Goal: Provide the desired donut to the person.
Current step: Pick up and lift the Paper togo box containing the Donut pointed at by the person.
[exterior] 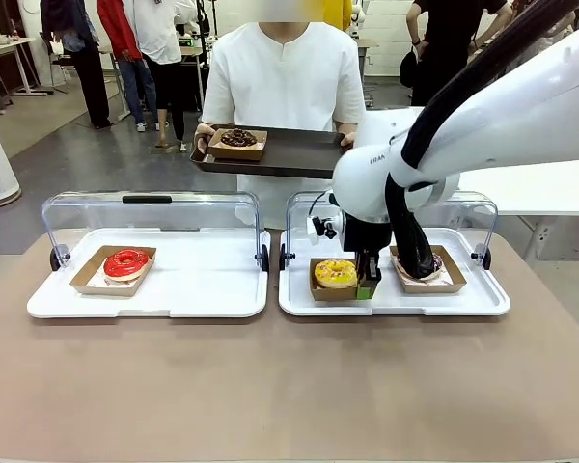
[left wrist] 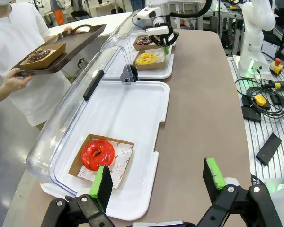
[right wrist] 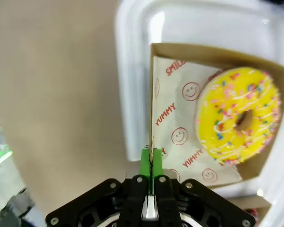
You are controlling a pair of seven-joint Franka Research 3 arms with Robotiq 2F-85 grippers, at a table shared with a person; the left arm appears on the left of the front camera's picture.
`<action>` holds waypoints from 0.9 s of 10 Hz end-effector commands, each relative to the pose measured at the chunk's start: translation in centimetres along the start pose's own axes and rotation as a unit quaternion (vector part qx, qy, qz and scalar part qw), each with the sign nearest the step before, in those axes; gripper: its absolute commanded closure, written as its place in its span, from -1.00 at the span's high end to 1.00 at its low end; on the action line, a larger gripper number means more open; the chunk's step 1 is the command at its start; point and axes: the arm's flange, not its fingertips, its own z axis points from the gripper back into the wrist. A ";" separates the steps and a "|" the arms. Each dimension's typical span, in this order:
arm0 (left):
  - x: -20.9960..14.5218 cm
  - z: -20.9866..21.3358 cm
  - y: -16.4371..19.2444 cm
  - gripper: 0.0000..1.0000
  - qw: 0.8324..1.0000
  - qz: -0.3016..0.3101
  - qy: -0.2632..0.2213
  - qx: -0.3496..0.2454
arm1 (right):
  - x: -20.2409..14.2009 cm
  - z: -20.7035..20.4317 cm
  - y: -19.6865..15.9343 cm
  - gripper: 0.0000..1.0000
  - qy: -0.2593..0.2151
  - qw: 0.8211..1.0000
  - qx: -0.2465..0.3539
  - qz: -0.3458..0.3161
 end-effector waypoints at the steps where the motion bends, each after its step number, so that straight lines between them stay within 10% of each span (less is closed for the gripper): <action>1: 0.0 0.1 0.0 1.00 1.000 0.000 0.000 0.004 | 1.6 4.0 2.9 -1.00 0.018 1.000 0.010 0.002; 9: 0.0 0.1 0.0 1.00 1.000 0.000 0.000 0.004 | 5.0 17.4 11.3 -1.00 0.021 1.000 -0.019 0.007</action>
